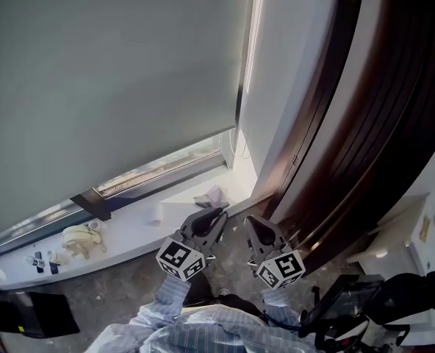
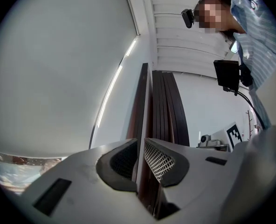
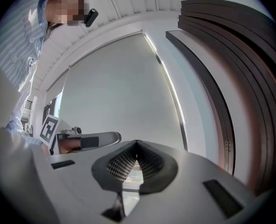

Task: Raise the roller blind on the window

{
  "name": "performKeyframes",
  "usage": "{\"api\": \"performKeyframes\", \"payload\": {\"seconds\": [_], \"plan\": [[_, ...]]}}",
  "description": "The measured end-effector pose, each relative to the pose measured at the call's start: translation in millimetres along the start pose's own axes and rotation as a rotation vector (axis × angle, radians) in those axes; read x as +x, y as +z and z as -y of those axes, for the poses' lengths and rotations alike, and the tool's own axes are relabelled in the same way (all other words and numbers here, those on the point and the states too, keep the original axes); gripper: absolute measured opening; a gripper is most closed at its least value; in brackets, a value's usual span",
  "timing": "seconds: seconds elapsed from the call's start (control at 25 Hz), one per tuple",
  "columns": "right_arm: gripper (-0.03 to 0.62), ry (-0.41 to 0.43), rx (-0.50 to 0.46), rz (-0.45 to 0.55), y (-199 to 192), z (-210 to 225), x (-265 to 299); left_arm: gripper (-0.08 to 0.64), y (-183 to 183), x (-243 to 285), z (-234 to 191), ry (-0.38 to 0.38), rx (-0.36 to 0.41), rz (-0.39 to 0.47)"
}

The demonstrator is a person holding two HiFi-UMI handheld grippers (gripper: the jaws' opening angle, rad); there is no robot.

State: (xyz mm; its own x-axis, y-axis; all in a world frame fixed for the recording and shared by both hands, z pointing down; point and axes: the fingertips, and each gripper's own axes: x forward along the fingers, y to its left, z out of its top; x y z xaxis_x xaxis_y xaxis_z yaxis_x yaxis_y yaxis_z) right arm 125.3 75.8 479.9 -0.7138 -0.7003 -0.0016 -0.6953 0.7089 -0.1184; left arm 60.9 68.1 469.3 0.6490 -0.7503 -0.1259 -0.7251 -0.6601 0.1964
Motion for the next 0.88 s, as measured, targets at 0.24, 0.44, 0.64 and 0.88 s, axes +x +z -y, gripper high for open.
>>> {"api": "performKeyframes", "payload": {"seconds": [0.24, 0.44, 0.64, 0.88], "plan": [[0.005, -0.013, -0.024, -0.01, -1.8, 36.0, 54.9, 0.049, 7.6, 46.8, -54.9, -0.028, 0.003, 0.016], [0.005, -0.078, -0.019, 0.013, 13.3, 72.2, 120.8, 0.051, 28.7, 96.5, -119.0, -0.104, -0.015, 0.024], [0.006, -0.167, 0.005, 0.03, 27.9, 108.2, 178.6, 0.051, 50.4, 146.3, -171.6, -0.2, -0.033, 0.021], [0.006, -0.252, 0.046, 0.083, 31.5, 137.1, 218.9, 0.051, 58.1, 195.7, -210.7, -0.293, -0.026, 0.001]]}}
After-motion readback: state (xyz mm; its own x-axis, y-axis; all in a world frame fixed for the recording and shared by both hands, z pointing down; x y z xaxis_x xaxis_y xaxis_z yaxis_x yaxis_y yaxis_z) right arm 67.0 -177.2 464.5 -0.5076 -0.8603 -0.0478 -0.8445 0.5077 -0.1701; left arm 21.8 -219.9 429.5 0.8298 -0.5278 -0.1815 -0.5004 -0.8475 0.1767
